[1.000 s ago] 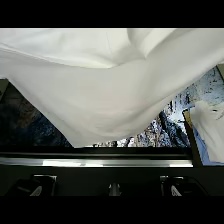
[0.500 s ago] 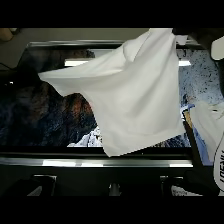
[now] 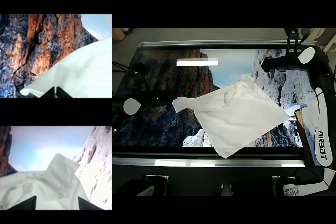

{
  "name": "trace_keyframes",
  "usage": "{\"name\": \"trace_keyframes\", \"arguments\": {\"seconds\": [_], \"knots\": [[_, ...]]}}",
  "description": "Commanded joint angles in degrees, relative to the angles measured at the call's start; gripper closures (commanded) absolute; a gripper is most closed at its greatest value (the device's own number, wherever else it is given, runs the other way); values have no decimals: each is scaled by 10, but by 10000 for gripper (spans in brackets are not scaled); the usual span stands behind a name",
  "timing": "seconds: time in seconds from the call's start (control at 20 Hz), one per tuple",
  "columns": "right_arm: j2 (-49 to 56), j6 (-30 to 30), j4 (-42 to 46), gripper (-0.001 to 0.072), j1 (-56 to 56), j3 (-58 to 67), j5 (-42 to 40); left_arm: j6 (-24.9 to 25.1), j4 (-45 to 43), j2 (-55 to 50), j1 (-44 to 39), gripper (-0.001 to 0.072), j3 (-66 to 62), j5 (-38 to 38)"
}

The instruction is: Fold the shirts.

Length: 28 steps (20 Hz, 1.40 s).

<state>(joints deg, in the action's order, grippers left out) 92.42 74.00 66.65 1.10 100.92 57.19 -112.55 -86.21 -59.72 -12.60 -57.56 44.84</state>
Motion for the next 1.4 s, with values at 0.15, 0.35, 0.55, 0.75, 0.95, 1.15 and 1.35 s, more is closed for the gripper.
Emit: {"name": "trace_keyframes", "arguments": {"seconds": [0.15, 0.35, 0.55, 0.75, 0.95, 1.15, 1.35], "knots": [[-85, -127, 47, 229, -17, -79, 389, 38, 11, 14, 24, 679, 4, 31], [-265, -94, 42, 210, 61, -426, 263, 83, 12, 14, 21, 679, 4, 73], [-328, -93, -196, 6, 64, -646, 149, 93, 12, 14, 21, 679, 4, 87], [-321, -74, -230, 8, 75, -723, 85, 93, 12, 14, 21, 679, 4, 88], [-303, -22, -245, 7, 161, -726, 12, 93, 12, 14, 21, 679, 4, 87], [-272, 21, -251, 7, 207, -726, -15, 93, 12, 14, 21, 679, 4, 87], [-257, 58, -258, 10, 209, -726, -62, 93, 12, 14, 21, 679, 4, 87]]}}
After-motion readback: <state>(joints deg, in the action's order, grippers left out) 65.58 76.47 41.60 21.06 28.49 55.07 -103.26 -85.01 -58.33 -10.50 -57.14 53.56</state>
